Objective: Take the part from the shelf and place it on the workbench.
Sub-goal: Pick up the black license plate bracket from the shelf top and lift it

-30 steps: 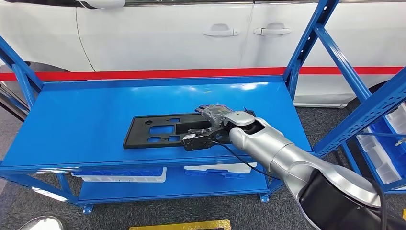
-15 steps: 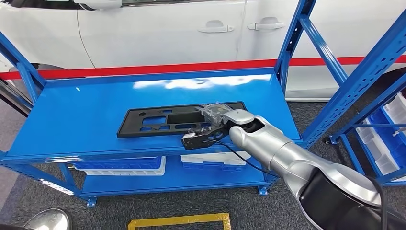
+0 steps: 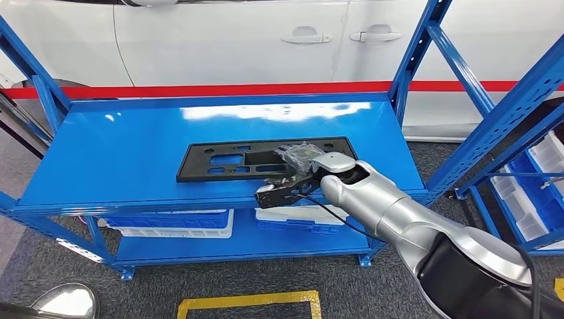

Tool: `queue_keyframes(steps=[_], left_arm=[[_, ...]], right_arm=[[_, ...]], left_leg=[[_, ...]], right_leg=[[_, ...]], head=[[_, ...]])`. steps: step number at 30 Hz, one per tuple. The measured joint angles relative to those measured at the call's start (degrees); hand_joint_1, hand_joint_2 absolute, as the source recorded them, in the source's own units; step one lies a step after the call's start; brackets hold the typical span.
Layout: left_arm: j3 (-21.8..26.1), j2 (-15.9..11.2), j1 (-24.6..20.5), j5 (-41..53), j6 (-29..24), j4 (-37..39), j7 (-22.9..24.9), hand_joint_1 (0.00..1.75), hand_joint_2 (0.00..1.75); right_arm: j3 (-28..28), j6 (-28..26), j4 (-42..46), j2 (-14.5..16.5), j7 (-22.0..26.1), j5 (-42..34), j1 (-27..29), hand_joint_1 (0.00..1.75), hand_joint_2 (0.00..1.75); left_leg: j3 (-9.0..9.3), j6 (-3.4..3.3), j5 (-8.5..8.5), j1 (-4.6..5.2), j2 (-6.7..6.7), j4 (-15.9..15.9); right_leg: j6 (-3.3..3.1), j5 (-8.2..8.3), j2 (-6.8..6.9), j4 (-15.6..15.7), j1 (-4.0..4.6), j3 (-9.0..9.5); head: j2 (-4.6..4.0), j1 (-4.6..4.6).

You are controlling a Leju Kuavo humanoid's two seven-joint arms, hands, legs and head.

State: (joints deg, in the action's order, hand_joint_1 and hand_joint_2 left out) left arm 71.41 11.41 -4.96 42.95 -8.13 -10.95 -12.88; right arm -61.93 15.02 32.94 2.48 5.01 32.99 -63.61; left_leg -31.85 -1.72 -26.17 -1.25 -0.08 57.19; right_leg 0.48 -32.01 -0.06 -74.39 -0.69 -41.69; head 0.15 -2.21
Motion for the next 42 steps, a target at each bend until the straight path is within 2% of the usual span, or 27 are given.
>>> queue_keyframes(steps=[1, 3, 5, 7, 9, 10, 12, 14, 15, 16, 18, 19, 20, 21, 23, 25, 26, 28, 29, 30, 31, 33, 35, 37, 39, 40, 42], left_arm=[[0.00, 0.00, 0.01, 0.07, 0.03, 0.00, 0.04, 0.00, 0.00], [0.00, 0.01, -0.01, 0.24, -0.02, 0.00, 0.04, 0.00, 0.00], [-0.01, 0.01, -0.05, 0.36, -0.15, 0.00, 0.02, 0.00, 0.00], [-0.02, 0.00, -0.09, 0.60, -0.28, 0.00, -0.02, 0.00, 0.00], [-0.02, -0.02, -0.07, 1.02, -0.38, 0.00, -0.17, 0.00, 0.00], [-0.02, -0.03, -0.06, 1.19, -0.40, 0.00, -0.25, 0.00, 0.00], [-0.02, -0.08, -0.03, 1.37, -0.40, 0.00, -0.25, 0.00, 0.00], [-0.02, -0.09, -0.03, 1.37, -0.37, 0.00, -0.03, 0.00, 0.00], [-0.02, -0.09, -0.01, 1.38, -0.36, 0.00, 0.08, 0.00, 0.00], [-0.02, -0.09, 0.00, 1.39, -0.36, 0.00, 0.18, 0.00, 0.00], [-0.02, -0.14, 0.02, 1.44, -0.37, 0.00, 0.26, 0.00, 0.00], [-0.02, -0.17, 0.00, 1.48, -0.37, 0.00, 0.30, 0.00, 0.00], [-0.03, -0.21, -0.04, 1.52, -0.36, 0.00, 0.30, 0.00, 0.00], [-0.03, -0.23, -0.08, 1.56, -0.36, 0.00, 0.30, 0.00, 0.00], [-0.04, -0.22, -0.15, 1.61, -0.36, 0.00, 0.29, 0.00, 0.00], [-0.03, -0.16, -0.12, 1.70, -0.37, 0.00, 0.29, 0.00, 0.00], [-0.03, -0.13, -0.10, 1.77, -0.37, 0.00, 0.30, 0.00, 0.00], [-0.02, -0.13, -0.06, 1.87, -0.36, 0.00, 0.33, 0.00, 0.00], [-0.02, -0.13, -0.07, 1.90, -0.35, 0.00, 0.38, 0.00, 0.00], [-0.02, -0.13, -0.07, 1.92, -0.33, 0.00, 0.44, 0.00, 0.00], [-0.02, -0.13, -0.07, 1.95, -0.31, 0.00, 0.51, 0.00, 0.00], [-0.02, -0.11, -0.11, 2.01, -0.27, 0.00, 0.65, 0.00, 0.00], [-0.03, -0.09, -0.16, 2.04, -0.25, 0.00, 0.74, 0.00, 0.00], [-0.03, -0.09, -0.17, 2.05, -0.24, 0.00, 0.77, 0.00, 0.00], [-0.02, -0.10, -0.16, 2.05, -0.25, 0.00, 0.79, 0.00, 0.00], [-0.03, -0.13, -0.16, 2.05, -0.25, 0.00, 0.79, 0.00, 0.00], [-0.03, -0.17, -0.16, 2.05, -0.25, 0.00, 0.77, 0.00, 0.00]], right_arm=[[-0.03, 0.03, 0.00, -0.02, 0.14, -0.13, 0.10, 0.00, 0.00], [-0.05, -0.09, 0.00, -0.09, 0.32, -0.43, 0.02, 0.00, 0.00], [-0.05, -0.24, 0.00, -0.15, 0.37, -0.63, -0.05, 0.00, 0.00], [-0.06, -0.29, 0.00, -0.26, 0.51, -0.67, 0.05, 0.00, 0.00], [-0.07, -0.28, 0.04, -0.38, 0.77, -0.76, 0.06, 0.00, 0.00], [-0.08, -0.21, 0.07, -0.42, 0.93, -0.83, 0.01, 0.00, 0.00], [-0.10, 0.08, 0.11, -0.43, 1.29, -0.95, 0.01, 0.00, 0.00], [-0.25, 0.34, 0.11, -0.45, 1.51, -0.95, 0.22, 0.00, 0.87], [-0.33, 0.39, 0.11, -0.47, 1.58, -0.95, 0.32, 0.00, 1.31], [-0.39, 0.40, 0.12, -0.48, 1.63, -0.95, 0.38, 0.00, 1.75], [-0.43, 0.38, 0.13, -0.49, 1.77, -0.96, 0.40, 0.00, 1.75], [-0.43, 0.36, 0.12, -0.51, 1.85, -0.97, 0.39, 0.00, 1.75], [-0.45, 0.33, 0.11, -0.52, 1.94, -0.94, 0.40, 0.00, 1.75], [-0.49, 0.28, 0.11, -0.54, 2.01, -0.88, 0.42, 0.00, 1.75], [-0.61, 0.17, 0.11, -0.56, 2.07, -0.73, 0.47, 0.00, 0.87], [-0.68, 0.08, 0.10, -0.67, 2.07, -0.70, 0.42, 0.00, 0.00], [-0.69, 0.05, 0.09, -0.75, 2.07, -0.72, 0.38, 0.00, 0.00], [-0.73, 0.02, 0.04, -0.89, 2.06, -0.78, 0.49, 0.00, 0.00], [-0.75, 0.00, 0.02, -0.90, 2.04, -0.79, 0.65, 0.00, 0.00], [-0.78, -0.03, -0.01, -0.90, 2.02, -0.79, 0.80, 0.00, 0.00], [-0.80, -0.10, -0.02, -0.89, 1.96, -0.78, 0.90, 0.00, 0.00], [-0.82, -0.30, -0.02, -0.87, 1.83, -0.76, 0.86, 0.00, 0.00], [-0.82, -0.49, -0.02, -0.82, 1.73, -0.76, 0.77, 0.00, 0.00], [-0.82, -0.60, -0.02, -0.75, 1.70, -0.77, 0.74, 0.00, 0.00], [-0.82, -0.63, -0.02, -0.64, 1.69, -0.78, 0.72, 0.00, 0.00], [-0.82, -0.64, -0.02, -0.57, 1.68, -0.78, 0.67, 0.00, 0.00], [-0.83, -0.64, -0.02, -0.47, 1.66, -0.75, 0.61, 0.00, 0.00]], left_leg=[[-0.01, 0.06, -0.04, -0.01, -0.02, 0.14], [-0.06, 0.40, -0.26, 0.06, -0.02, 0.47], [-0.42, 0.93, -0.42, 0.22, -0.02, 0.85], [-0.75, 1.51, -0.34, 0.27, -0.02, 0.89], [-1.12, 2.10, -0.98, 0.12, 0.01, 1.46], [-1.75, 2.35, -2.01, 0.06, 0.02, 2.94], [-4.71, 2.70, -5.54, 0.01, 0.01, 9.53], [-8.11, 2.87, -7.96, 0.01, 0.01, 16.48], [-8.68, 2.84, -7.61, 0.01, 0.01, 17.43], [-8.14, 2.72, -6.17, 0.02, 0.01, 16.08], [-4.68, 2.18, -2.01, 0.10, 0.01, 8.44], [-3.03, 1.91, -0.70, 0.23, 0.00, 4.81], [-2.00, 1.69, -0.04, 0.37, -0.01, 2.44], [-1.69, 1.54, -0.09, 0.50, -0.05, 1.59], [-1.62, 1.18, 0.16, 0.44, -0.08, 1.16], [-1.37, 0.60, 0.66, 0.12, 0.04, 0.48], [-1.29, 0.33, 0.89, -0.03, 0.11, 0.17], [-1.43, 0.14, 1.03, 0.05, 0.16, 0.14], [-1.51, 0.11, 1.05, 0.06, 0.15, 0.19], [-1.55, 0.11, 1.03, 0.05, 0.14, 0.27], [-1.56, 0.14, 0.99, 0.03, 0.12, 0.39], [-1.57, 0.36, 0.76, -0.04, 0.06, 0.77], [-1.81, 0.83, 0.53, 0.09, -0.02, 1.19], [-2.06, 1.39, 0.58, 0.24, -0.08, 1.27], [-2.18, 2.01, 0.42, 0.13, -0.10, 1.38], [-2.53, 2.25, -0.25, 0.07, -0.10, 2.15], [-4.63, 2.58, -3.28, -0.04, -0.06, 6.98]], right_leg=[[0.00, 1.55, 0.02, 1.90, -0.12, 1.03], [-0.23, 5.13, 0.03, 9.23, -0.12, 4.75], [-0.66, 6.29, 0.02, 14.15, 0.16, 6.88], [-1.12, 6.01, 0.03, 14.87, 0.41, 6.86], [-1.80, 6.26, 0.06, 15.11, 0.25, 6.89], [-2.21, 6.40, 0.08, 15.32, 0.12, 6.95], [-2.70, 6.50, 0.11, 15.49, 0.12, 7.00], [-2.83, 6.48, 0.13, 15.45, 0.32, 6.96], [-2.85, 6.47, 0.12, 15.40, 0.41, 6.96], [-2.85, 6.45, 0.08, 15.34, 0.49, 6.99], [-2.81, 6.35, 0.00, 15.16, 0.60, 7.03], [-2.72, 6.30, -0.03, 15.01, 0.72, 6.93], [-2.55, 6.31, -0.04, 14.92, 0.81, 6.79], [-2.35, 6.38, -0.02, 14.90, 0.87, 6.64], [-1.83, 6.51, 0.01, 14.98, 0.93, 6.54], [-1.25, 5.36, 0.00, 13.74, 0.93, 6.09], [-0.97, 3.89, -0.02, 11.57, 0.87, 5.16], [-0.54, 0.18, -0.03, 4.47, 0.54, 2.02], [-0.39, -1.04, -0.02, 1.12, 0.36, 0.51], [-0.27, -1.24, -0.01, -0.62, 0.18, -0.27], [-0.18, -0.33, 0.01, -0.21, 0.01, -0.02], [-0.17, 3.54, 0.04, 6.57, -0.31, 3.34], [-0.36, 5.69, -0.01, 13.02, -0.20, 6.44], [-0.68, 5.61, -0.10, 14.40, 0.09, 6.88], [-1.32, 5.92, -0.08, 14.71, -0.02, 6.86], [-1.71, 6.07, -0.03, 14.90, -0.10, 6.91], [-2.36, 6.27, 0.12, 15.17, -0.17, 7.00]], head=[[0.00, 0.00], [0.00, -0.01], [0.01, -0.04], [0.00, -0.06], [0.00, -0.07], [-0.01, -0.08], [0.00, -0.09], [0.01, -0.10], [0.01, -0.10], [0.01, -0.11], [0.01, -0.10], [0.01, -0.09], [0.01, -0.08], [0.01, -0.09], [0.01, -0.09], [0.00, -0.04], [0.00, -0.02], [0.00, 0.00], [-0.01, 0.00], [-0.01, 0.00], [0.00, 0.00], [0.01, 0.01], [0.01, -0.02], [0.00, -0.05], [0.00, -0.05], [0.00, -0.07], [-0.01, -0.08]])
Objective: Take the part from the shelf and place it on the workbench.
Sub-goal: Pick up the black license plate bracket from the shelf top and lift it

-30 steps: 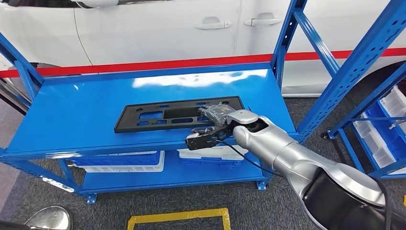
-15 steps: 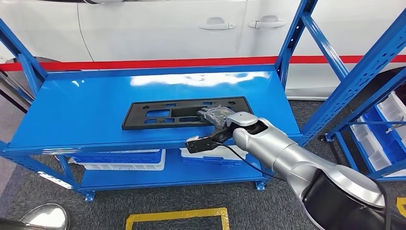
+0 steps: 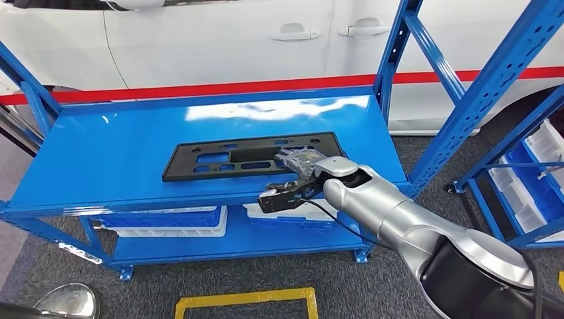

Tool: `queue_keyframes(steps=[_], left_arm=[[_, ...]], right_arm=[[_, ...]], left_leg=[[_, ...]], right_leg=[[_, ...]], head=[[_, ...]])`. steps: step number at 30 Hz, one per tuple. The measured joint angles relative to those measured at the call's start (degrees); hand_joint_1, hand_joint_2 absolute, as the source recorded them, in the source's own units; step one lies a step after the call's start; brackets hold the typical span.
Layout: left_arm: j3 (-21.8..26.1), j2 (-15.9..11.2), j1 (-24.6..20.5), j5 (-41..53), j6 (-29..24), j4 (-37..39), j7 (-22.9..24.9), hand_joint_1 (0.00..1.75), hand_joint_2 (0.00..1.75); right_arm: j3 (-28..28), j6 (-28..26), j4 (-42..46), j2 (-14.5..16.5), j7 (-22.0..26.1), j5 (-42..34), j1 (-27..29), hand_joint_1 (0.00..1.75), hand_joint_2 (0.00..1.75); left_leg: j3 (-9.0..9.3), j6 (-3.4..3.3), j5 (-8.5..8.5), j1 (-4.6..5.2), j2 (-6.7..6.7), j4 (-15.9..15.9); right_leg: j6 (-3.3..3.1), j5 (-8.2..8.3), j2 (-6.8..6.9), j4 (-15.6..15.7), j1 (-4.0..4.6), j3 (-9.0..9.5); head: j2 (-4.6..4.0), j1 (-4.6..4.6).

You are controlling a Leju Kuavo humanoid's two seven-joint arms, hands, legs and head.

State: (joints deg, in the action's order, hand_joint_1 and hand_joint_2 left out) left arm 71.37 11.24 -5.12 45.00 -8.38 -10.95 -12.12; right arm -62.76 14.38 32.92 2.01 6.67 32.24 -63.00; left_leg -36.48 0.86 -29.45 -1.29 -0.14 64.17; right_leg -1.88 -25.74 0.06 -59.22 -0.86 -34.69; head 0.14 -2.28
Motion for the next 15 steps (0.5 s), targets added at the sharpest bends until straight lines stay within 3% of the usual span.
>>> queue_keyframes(steps=[2, 3, 4, 5, 7, 9, 13, 15], left_arm=[[-0.01, 0.01, 0.04, 0.05, 0.03, 0.00, -0.03, 0.00, 0.00], [-0.01, 0.02, 0.08, 0.11, 0.05, 0.00, -0.03, 0.00, 0.00], [-0.01, 0.02, 0.11, 0.21, 0.08, 0.00, -0.03, 0.00, 0.00], [-0.01, -0.01, 0.13, 0.33, 0.11, 0.00, -0.03, 0.00, 0.00], [-0.01, -0.10, 0.13, 0.49, 0.15, 0.00, -0.03, 0.00, 0.00], [-0.01, -0.16, 0.08, 0.57, 0.24, 0.00, -0.02, 0.00, 0.00], [-0.07, -0.16, 0.07, 0.84, 0.52, 0.00, 0.05, 0.00, 0.00], [-0.10, -0.15, 0.09, 0.92, 0.53, 0.00, 0.07, 0.00, 0.00]], right_arm=[[-0.03, 0.00, -0.02, 0.01, -0.01, 0.04, 0.06, 0.00, 0.00], [-0.05, -0.02, -0.04, 0.01, -0.01, 0.07, 0.13, 0.00, 0.00], [-0.07, -0.05, -0.07, 0.00, 0.00, 0.08, 0.18, 0.00, 0.00], [-0.08, -0.11, -0.09, -0.01, -0.01, 0.09, 0.21, 0.00, 0.00], [-0.08, -0.27, -0.12, -0.02, -0.01, 0.11, 0.21, 0.00, 0.00], [-0.08, -0.41, -0.19, -0.06, -0.03, 0.13, 0.22, 0.00, 0.00], [-0.08, -0.56, -0.38, -0.21, -0.04, 0.26, 0.24, 0.00, 0.00], [-0.08, -0.61, -0.43, -0.43, -0.04, 0.27, 0.24, 0.00, 0.00]], left_leg=[[-3.29, 0.18, -3.28, -0.01, 0.00, 7.32], [-4.35, 0.22, -3.78, -0.01, 0.00, 9.63], [-4.48, 0.20, -3.21, -0.01, 0.00, 9.95], [-3.46, 0.09, -1.57, -0.01, 0.01, 7.87], [0.23, -0.28, 2.09, 0.10, 0.00, 0.36], [2.45, -0.63, 3.35, 0.32, -0.05, -4.46], [2.70, -1.56, 3.64, 0.22, 0.03, -5.66], [2.79, -2.22, 4.00, -0.02, 0.18, -6.09]], right_leg=[[-0.26, 0.00, 0.09, -0.02, 0.16, -0.08], [-0.30, -0.01, 0.09, -0.07, 0.24, -0.10], [-0.32, -0.02, 0.07, -0.14, 0.30, -0.12], [-0.32, -0.05, 0.03, -0.23, 0.33, -0.12], [-0.19, -0.18, -0.06, -0.47, 0.45, -0.16], [0.18, -0.22, -0.11, -0.70, 0.64, -0.42], [1.22, -0.49, -0.14, -0.99, 0.64, -0.72], [1.72, -3.14, -0.16, -4.81, 0.50, -2.32]], head=[[0.00, 0.00], [0.01, 0.01], [0.01, 0.00], [0.00, 0.00], [-0.01, -0.01], [0.00, 0.02], [0.01, 0.04], [0.01, 0.07]])
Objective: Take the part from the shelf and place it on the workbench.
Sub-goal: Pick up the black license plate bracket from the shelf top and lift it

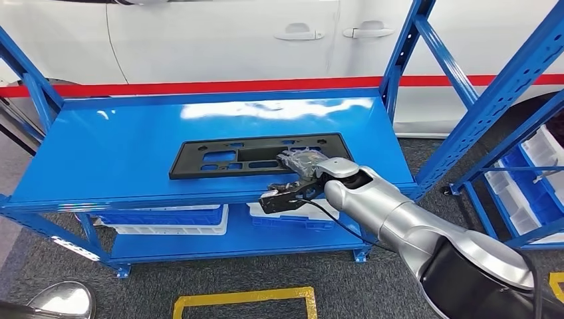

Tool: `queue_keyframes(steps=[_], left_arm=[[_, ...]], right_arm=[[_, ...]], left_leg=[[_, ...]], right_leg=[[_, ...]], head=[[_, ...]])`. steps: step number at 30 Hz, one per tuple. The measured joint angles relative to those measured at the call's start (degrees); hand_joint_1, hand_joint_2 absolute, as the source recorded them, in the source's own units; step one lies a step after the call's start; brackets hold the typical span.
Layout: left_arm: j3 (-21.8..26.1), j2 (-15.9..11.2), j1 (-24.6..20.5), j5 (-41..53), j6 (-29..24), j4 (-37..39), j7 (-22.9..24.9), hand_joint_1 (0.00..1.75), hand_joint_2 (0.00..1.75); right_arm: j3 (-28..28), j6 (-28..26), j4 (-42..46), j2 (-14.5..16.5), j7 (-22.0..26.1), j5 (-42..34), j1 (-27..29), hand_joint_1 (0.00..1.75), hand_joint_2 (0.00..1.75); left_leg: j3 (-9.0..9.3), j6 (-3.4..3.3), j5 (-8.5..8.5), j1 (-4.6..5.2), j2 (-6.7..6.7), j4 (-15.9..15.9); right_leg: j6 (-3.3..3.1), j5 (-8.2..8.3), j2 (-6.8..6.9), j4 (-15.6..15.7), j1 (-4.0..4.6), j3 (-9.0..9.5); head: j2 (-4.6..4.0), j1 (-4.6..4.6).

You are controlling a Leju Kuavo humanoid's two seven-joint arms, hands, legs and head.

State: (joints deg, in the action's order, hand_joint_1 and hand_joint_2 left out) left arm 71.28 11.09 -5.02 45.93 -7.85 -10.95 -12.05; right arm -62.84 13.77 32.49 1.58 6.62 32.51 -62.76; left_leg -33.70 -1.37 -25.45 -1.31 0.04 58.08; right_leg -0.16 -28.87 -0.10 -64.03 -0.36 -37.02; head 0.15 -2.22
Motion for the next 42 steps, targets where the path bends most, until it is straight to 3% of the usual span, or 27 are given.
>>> queue_keyframes(steps=[2, 3, 4, 5, 8, 9, 11, 12, 14, 15, 17, 19, 20, 21, 23, 25, 27, 33, 34, 35, 36, 38, 39, 40, 42], left_arm=[[0.00, -0.01, 0.01, 0.03, 0.01, 0.00, 0.01, 0.00, 0.00], [0.00, -0.01, 0.01, 0.03, 0.02, 0.00, 0.01, 0.00, 0.00], [-0.01, -0.01, 0.01, 0.03, 0.03, 0.00, 0.01, 0.00, 0.00], [-0.01, -0.01, 0.00, 0.03, 0.04, 0.00, 0.01, 0.00, 0.00], [-0.03, 0.02, -0.03, 0.07, 0.09, 0.00, 0.00, 0.00, 0.00], [-0.03, 0.03, -0.05, 0.09, 0.10, 0.00, -0.01, 0.00, 0.00], [-0.04, 0.04, -0.08, 0.14, 0.09, 0.00, -0.05, 0.00, 0.00], [-0.04, 0.03, -0.08, 0.16, 0.07, 0.00, -0.07, 0.00, 0.00], [-0.04, 0.01, -0.07, 0.19, 0.02, 0.00, -0.11, 0.00, 0.00], [-0.04, 0.00, -0.06, 0.19, 0.00, 0.00, -0.12, 0.00, 0.00], [-0.04, 0.00, -0.03, 0.18, -0.01, 0.00, -0.12, 0.00, 0.00], [-0.04, 0.02, 0.02, 0.17, 0.04, 0.01, -0.07, 0.00, 0.00], [-0.04, 0.02, 0.04, 0.17, 0.07, 0.01, -0.03, 0.00, 0.00], [-0.04, 0.01, 0.05, 0.16, 0.10, 0.01, 0.02, 0.00, 0.00], [-0.04, 0.03, 0.03, 0.14, 0.19, 0.01, 0.12, 0.00, 0.00], [-0.04, 0.13, -0.02, 0.11, 0.36, 0.03, 0.21, 0.00, 0.00], [-0.04, 0.19, -0.06, 0.10, 0.48, 0.04, 0.26, 0.00, 0.00], [-0.04, 0.19, 0.03, 0.10, 0.54, 0.04, 0.25, 0.00, 0.00], [-0.04, 0.19, 0.02, 0.10, 0.55, 0.04, 0.25, 0.00, 0.00], [-0.04, 0.19, 0.01, 0.10, 0.56, 0.04, 0.25, 0.00, 0.00], [-0.04, 0.19, 0.01, 0.09, 0.56, 0.04, 0.25, 0.00, 0.00], [-0.04, 0.19, 0.01, 0.01, 0.57, 0.04, 0.37, 0.00, 0.00], [-0.04, 0.19, 0.01, -0.05, 0.59, 0.04, 0.46, 0.00, 0.00], [-0.04, 0.19, 0.01, -0.10, 0.62, 0.04, 0.55, 0.00, 0.00], [-0.04, 0.19, 0.01, -0.14, 0.72, 0.04, 0.67, 0.00, 0.00]], right_arm=[[0.00, -0.02, -0.05, -0.20, 0.00, -0.01, 0.14, 0.00, 0.00], [0.00, -0.02, -0.09, -0.27, 0.00, 0.00, 0.25, 0.00, 0.00], [0.00, -0.02, -0.13, -0.30, 0.00, 0.00, 0.32, 0.00, 0.00], [0.00, -0.03, -0.15, -0.32, 0.00, 0.01, 0.35, 0.00, 0.00], [0.00, -0.42, -0.16, -0.37, -0.03, 0.04, 0.28, 0.00, 0.00], [0.00, -0.70, -0.16, -0.38, -0.06, 0.05, 0.27, 0.00, 0.44], [0.01, -1.24, -0.16, -0.39, -0.11, 0.08, 0.28, 0.00, 1.31], [0.03, -1.43, -0.15, -0.38, -0.11, 0.14, 0.30, 0.41, 1.75], [0.07, -1.65, -0.09, -0.30, -0.04, 0.42, 0.27, 1.28, 1.75], [0.08, -1.72, -0.07, -0.24, 0.03, 0.55, 0.27, 1.72, 1.75], [0.08, -1.82, -0.05, -0.18, 0.27, 0.68, 0.37, 1.75, 1.75], [0.09, -2.05, -0.04, -0.16, 0.51, 0.79, 0.49, 1.75, 1.75], [0.09, -2.19, -0.01, -0.16, 0.56, 0.90, 0.50, 1.75, 1.75], [0.09, -2.30, 0.04, -0.16, 0.59, 1.03, 0.48, 1.75, 1.75], [0.09, -2.36, 0.11, -0.17, 0.58, 1.39, 0.33, 1.75, 1.75], [0.09, -2.37, 0.12, -0.21, 0.52, 1.72, 0.04, 1.75, 1.75], [0.09, -2.35, 0.12, -0.32, 0.46, 1.84, -0.13, 1.75, 1.75], [0.09, -2.50, 0.12, -0.67, 0.56, 1.91, -0.12, 1.74, 1.75], [0.09, -2.52, 0.12, -0.72, 0.59, 1.95, -0.12, 1.70, 1.75], [0.09, -2.54, 0.12, -0.76, 0.62, 2.00, -0.11, 1.40, 1.75], [0.09, -2.54, 0.12, -0.79, 0.64, 2.05, -0.11, 0.96, 1.75], [0.09, -2.54, 0.12, -0.84, 0.72, 2.18, -0.10, 0.14, 0.87], [0.09, -2.52, 0.12, -0.85, 0.77, 2.28, -0.10, 0.00, 0.44], [0.09, -2.41, 0.12, -0.86, 0.90, 2.37, -0.11, 0.00, 0.00], [0.09, -1.55, 0.12, -0.90, 1.51, 2.16, -0.15, 0.00, 0.00]], left_leg=[[-0.08, -0.21, 0.07, 0.06, 0.01, 0.00], [-0.11, -0.21, 0.06, 0.08, 0.00, 0.04], [-0.11, -0.21, 0.03, 0.08, -0.01, 0.11], [-0.10, -0.19, -0.02, 0.07, -0.04, 0.21], [-0.11, 0.17, -0.33, 0.16, -0.11, 0.59], [-0.20, 0.43, -0.37, 0.25, -0.12, 0.68], [-0.35, 0.99, -0.31, 0.42, -0.14, 0.67], [-0.33, 1.30, -0.31, 0.36, -0.17, 0.54], [-0.75, 1.83, -1.42, 0.22, -0.20, 1.73], [-1.67, 2.06, -2.82, 0.15, -0.22, 3.86], [-4.95, 2.57, -6.49, 0.02, -0.22, 11.13], [-7.42, 3.16, -7.96, -0.18, -0.21, 16.47], [-7.22, 3.43, -7.03, -0.34, -0.19, 16.07], [-5.88, 3.67, -5.18, -0.55, -0.16, 13.35], [-1.95, 4.23, -1.97, -0.93, -0.14, 5.41], [0.00, 3.89, -1.12, -0.98, -0.27, 1.33], [-0.04, 3.24, -1.10, -0.86, -0.40, 1.21], [-0.11, 2.94, -1.06, -0.42, -0.40, 1.22], [-0.11, 2.87, -1.06, -0.40, -0.40, 1.22], [-0.12, 2.81, -1.06, -0.38, -0.40, 1.22], [-0.12, 2.78, -1.06, -0.38, -0.40, 1.22], [-0.12, 2.75, -1.06, -0.38, -0.39, 1.23], [-0.11, 2.75, -1.06, -0.38, -0.39, 1.23], [-0.10, 2.75, -1.06, -0.39, -0.38, 1.22], [-0.07, 2.72, -1.04, -0.40, -0.38, 1.21]], right_leg=[[0.36, -3.49, 0.02, -7.14, -0.15, -3.16], [0.49, -4.33, 0.03, -9.95, -0.24, -4.46], [0.57, -4.11, 0.04, -10.98, -0.33, -4.95], [0.58, -2.85, 0.06, -9.84, -0.43, -4.42], [0.20, 2.15, 0.08, 0.67, -0.44, 0.52], [0.02, 2.72, 0.05, 2.92, -0.30, 1.51], [-0.33, 2.68, -0.02, 4.01, 0.04, 1.88], [-0.63, 2.77, -0.02, 4.10, -0.04, 1.90], [-1.39, 3.05, 0.07, 4.56, -0.30, 2.14], [-1.81, 3.19, 0.14, 4.78, -0.44, 2.24], [-2.33, 3.25, 0.21, 4.84, -0.38, 2.20], [-2.49, 3.20, 0.21, 4.74, -0.31, 2.17], [-2.52, 3.15, 0.19, 4.63, -0.34, 2.17], [-2.51, 3.03, 0.16, 4.42, -0.40, 2.19], [-2.24, 2.58, 0.11, 3.69, -0.36, 2.02], [-1.85, 2.25, 0.03, 3.05, 0.01, 1.69], [-1.63, 2.32, -0.02, 3.02, 0.25, 1.54], [-1.10, 2.66, -0.04, 3.52, 0.03, 1.68], [-1.04, 2.69, -0.04, 3.57, 0.01, 1.69], [-0.97, 2.73, -0.04, 3.60, 0.00, 1.69], [-0.93, 2.76, -0.04, 3.63, -0.01, 1.69], [-0.87, 2.79, -0.06, 3.65, -0.01, 1.68], [-0.86, 2.80, -0.07, 3.65, -0.01, 1.68], [-0.85, 2.80, -0.08, 3.65, -0.01, 1.68], [-0.85, 2.80, -0.08, 3.65, -0.01, 1.68]], head=[[0.01, 0.01], [0.01, 0.01], [0.01, 0.01], [0.01, 0.01], [0.00, 0.01], [0.01, 0.00], [0.01, -0.03], [0.01, -0.04], [0.01, -0.05], [0.01, -0.07], [0.00, -0.10], [0.00, -0.10], [0.00, -0.10], [0.01, -0.10], [0.00, -0.13], [0.00, -0.09], [0.01, -0.02], [0.01, -0.03], [0.01, -0.03], [0.01, -0.03], [0.01, -0.03], [0.01, -0.03], [0.01, -0.03], [0.00, -0.03], [0.00, -0.04]])
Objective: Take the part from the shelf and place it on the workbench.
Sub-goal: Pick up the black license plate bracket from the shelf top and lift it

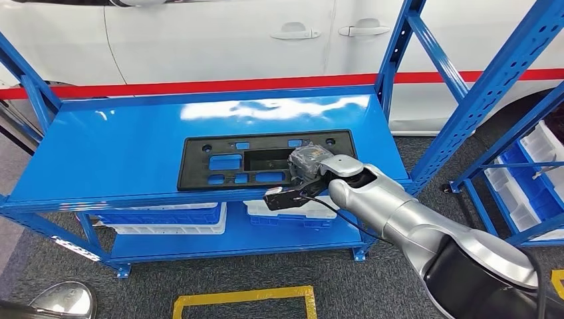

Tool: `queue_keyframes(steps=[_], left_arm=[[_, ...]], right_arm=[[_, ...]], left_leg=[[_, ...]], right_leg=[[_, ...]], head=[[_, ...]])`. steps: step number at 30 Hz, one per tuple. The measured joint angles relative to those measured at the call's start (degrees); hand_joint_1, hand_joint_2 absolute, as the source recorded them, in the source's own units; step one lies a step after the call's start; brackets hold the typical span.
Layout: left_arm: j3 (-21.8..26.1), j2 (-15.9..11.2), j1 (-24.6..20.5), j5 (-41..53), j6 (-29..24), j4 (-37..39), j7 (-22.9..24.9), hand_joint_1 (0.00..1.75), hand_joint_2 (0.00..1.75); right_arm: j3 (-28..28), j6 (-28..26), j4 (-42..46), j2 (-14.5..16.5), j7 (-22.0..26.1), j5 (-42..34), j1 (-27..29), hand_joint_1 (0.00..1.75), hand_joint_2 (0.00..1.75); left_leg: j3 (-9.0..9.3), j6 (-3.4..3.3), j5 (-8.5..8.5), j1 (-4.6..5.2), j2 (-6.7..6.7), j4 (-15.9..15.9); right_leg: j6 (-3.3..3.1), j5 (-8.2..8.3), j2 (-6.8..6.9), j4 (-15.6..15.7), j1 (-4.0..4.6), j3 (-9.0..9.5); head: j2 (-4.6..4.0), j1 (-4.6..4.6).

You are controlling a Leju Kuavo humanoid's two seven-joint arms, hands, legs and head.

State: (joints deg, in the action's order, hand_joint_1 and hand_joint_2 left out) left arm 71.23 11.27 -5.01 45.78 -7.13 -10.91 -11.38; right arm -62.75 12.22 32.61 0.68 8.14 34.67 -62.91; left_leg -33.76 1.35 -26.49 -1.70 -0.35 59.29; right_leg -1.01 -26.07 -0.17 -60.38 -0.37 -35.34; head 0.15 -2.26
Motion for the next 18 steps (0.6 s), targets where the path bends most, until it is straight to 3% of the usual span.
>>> queue_keyframes(steps=[18], left_arm=[[0.00, 0.01, 0.00, 0.41, 0.44, 0.00, 0.44, 0.00, 0.00]], right_arm=[[0.20, 0.95, 0.72, -0.22, 1.04, -0.73, -0.08, 0.00, 0.00]], left_leg=[[0.03, -0.08, 0.07, -0.06, 0.00, -0.06]], right_leg=[[0.00, 0.00, 0.00, -0.04, 0.03, 0.00]], head=[[0.01, -0.01]])
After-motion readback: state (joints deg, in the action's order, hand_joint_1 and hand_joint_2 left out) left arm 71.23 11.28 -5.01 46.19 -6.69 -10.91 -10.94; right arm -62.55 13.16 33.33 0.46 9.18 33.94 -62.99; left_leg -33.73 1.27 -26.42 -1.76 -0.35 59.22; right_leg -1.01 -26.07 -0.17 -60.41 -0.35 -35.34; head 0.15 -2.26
